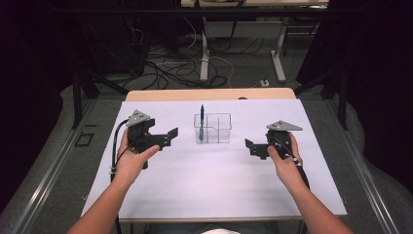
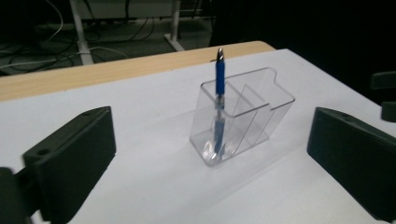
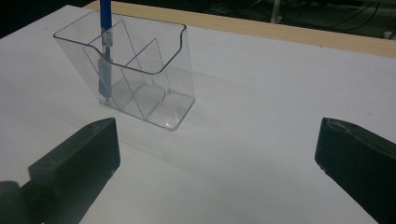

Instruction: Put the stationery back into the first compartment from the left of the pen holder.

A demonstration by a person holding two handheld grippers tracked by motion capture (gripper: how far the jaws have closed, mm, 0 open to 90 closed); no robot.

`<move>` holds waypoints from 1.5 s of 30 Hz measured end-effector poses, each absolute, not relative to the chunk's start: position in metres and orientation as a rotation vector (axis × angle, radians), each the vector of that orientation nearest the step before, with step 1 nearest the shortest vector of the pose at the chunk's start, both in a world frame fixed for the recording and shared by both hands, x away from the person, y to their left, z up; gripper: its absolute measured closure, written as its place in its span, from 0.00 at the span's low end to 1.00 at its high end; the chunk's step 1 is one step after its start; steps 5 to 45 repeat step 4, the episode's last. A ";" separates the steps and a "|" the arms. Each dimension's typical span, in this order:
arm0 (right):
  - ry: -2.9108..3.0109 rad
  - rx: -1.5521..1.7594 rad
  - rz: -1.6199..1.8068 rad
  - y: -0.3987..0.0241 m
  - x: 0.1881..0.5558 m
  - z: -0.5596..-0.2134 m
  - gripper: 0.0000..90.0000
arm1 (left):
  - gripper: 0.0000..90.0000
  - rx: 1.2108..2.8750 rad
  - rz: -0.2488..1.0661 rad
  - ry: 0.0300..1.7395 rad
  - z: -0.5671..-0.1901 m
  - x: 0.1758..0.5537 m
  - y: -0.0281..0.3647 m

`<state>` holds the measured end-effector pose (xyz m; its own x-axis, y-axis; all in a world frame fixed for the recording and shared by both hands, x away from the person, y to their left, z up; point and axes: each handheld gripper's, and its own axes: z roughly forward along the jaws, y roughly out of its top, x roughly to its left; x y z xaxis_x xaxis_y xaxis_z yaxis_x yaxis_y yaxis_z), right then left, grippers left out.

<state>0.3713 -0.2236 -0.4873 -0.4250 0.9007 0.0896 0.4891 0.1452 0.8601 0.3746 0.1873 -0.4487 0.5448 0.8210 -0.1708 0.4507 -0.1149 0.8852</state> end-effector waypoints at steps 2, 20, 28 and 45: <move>1.978 1.321 1.213 -0.225 0.370 -0.488 0.00 | 0.00 1.759 0.445 1.080 -0.454 0.372 0.192; 1.980 1.325 1.212 -0.226 0.369 -0.489 0.00 | 0.00 1.756 0.453 1.092 -0.459 0.370 0.197; 1.980 1.325 1.212 -0.226 0.369 -0.489 0.00 | 0.00 1.756 0.453 1.092 -0.459 0.370 0.197; 1.980 1.325 1.212 -0.226 0.369 -0.489 0.00 | 0.00 1.756 0.453 1.092 -0.459 0.370 0.197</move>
